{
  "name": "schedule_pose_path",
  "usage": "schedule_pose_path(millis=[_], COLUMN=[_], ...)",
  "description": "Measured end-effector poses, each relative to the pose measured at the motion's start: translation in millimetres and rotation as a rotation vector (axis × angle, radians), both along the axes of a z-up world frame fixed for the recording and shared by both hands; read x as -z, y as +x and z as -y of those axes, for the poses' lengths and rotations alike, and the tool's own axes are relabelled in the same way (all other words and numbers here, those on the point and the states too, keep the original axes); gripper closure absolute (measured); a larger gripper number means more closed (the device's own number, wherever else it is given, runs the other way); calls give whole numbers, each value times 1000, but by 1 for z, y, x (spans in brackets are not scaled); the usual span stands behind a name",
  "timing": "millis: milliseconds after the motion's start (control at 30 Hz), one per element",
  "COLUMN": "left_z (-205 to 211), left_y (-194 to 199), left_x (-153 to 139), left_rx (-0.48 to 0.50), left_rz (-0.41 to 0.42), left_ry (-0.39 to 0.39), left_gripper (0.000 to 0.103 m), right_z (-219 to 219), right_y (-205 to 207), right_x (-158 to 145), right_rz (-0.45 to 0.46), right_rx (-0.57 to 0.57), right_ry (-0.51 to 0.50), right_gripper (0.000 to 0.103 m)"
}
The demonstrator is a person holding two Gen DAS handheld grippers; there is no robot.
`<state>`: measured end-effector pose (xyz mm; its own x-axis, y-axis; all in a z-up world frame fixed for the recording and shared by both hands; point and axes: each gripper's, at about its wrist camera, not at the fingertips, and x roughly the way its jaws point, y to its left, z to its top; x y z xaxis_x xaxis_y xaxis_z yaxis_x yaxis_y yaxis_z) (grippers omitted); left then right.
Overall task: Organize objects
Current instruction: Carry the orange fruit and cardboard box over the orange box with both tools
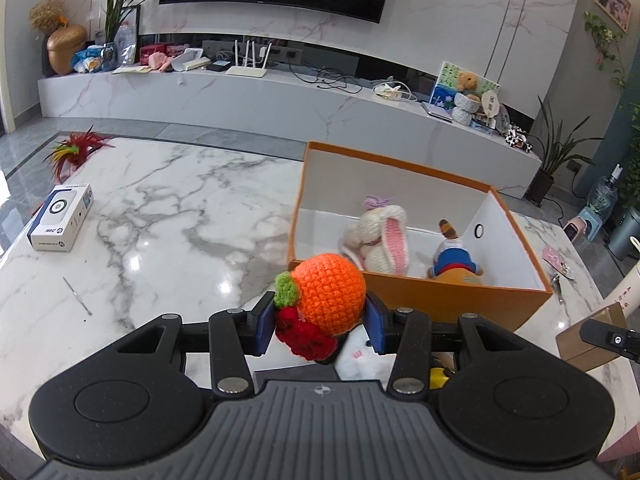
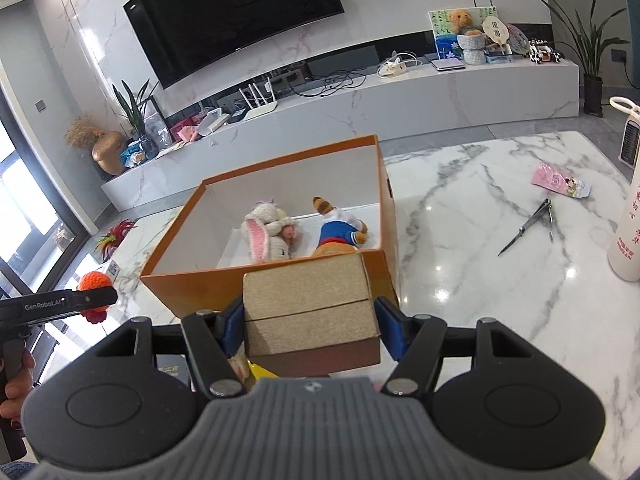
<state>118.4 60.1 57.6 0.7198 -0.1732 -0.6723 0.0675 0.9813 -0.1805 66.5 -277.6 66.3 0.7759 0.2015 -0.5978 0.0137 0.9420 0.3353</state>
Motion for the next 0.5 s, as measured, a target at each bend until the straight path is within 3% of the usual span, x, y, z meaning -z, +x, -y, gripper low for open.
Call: schedule_pose_path(millis=[500], left_z=[20], left_y=[-19], left_x=[-13], left_rx=[31], left_rz=[47], left_ry=[53], left_gripper=[51], right_z=[-7], right_y=[-11], right_x=[-10], right_rz=[26], right_rx=[-12], right_ry=[-13], right_gripper=[36])
